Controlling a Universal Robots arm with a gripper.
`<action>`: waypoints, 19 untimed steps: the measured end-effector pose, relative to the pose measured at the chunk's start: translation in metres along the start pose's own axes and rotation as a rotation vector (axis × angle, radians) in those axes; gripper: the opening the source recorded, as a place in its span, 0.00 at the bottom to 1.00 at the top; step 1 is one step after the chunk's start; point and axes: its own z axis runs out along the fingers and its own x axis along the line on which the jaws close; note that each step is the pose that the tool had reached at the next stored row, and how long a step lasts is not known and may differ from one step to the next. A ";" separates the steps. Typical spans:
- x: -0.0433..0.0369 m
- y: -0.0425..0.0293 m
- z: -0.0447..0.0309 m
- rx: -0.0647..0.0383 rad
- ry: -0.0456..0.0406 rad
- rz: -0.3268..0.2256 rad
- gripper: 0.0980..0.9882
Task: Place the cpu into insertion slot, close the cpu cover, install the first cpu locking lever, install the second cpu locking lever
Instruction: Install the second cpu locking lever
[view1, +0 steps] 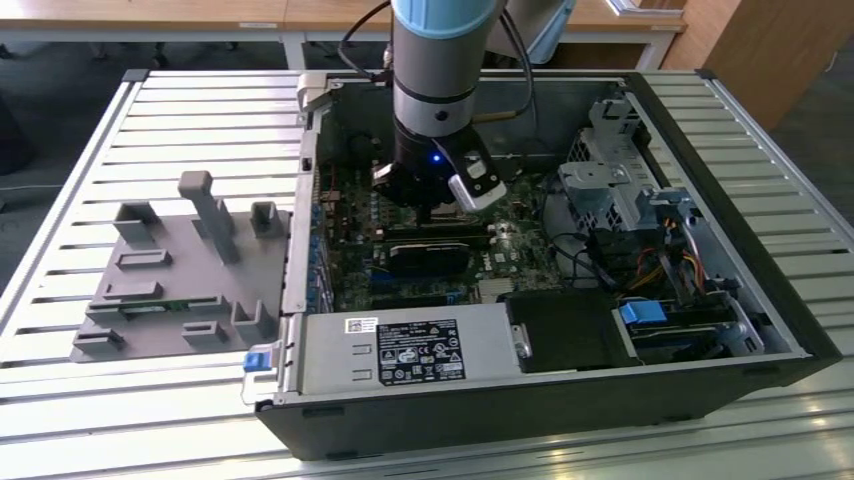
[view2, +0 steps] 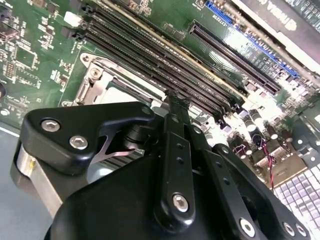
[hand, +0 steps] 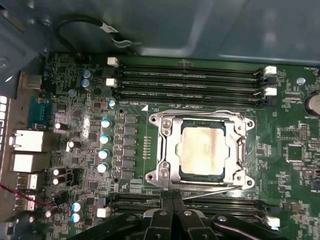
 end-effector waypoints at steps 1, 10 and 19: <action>0.0006 -0.0002 0.0015 -0.001 0.0000 0.000 0.01; 0.0031 -0.0047 0.0098 -0.025 -0.0008 0.001 0.01; 0.0127 -0.0098 0.0130 -0.062 -0.0022 0.001 0.01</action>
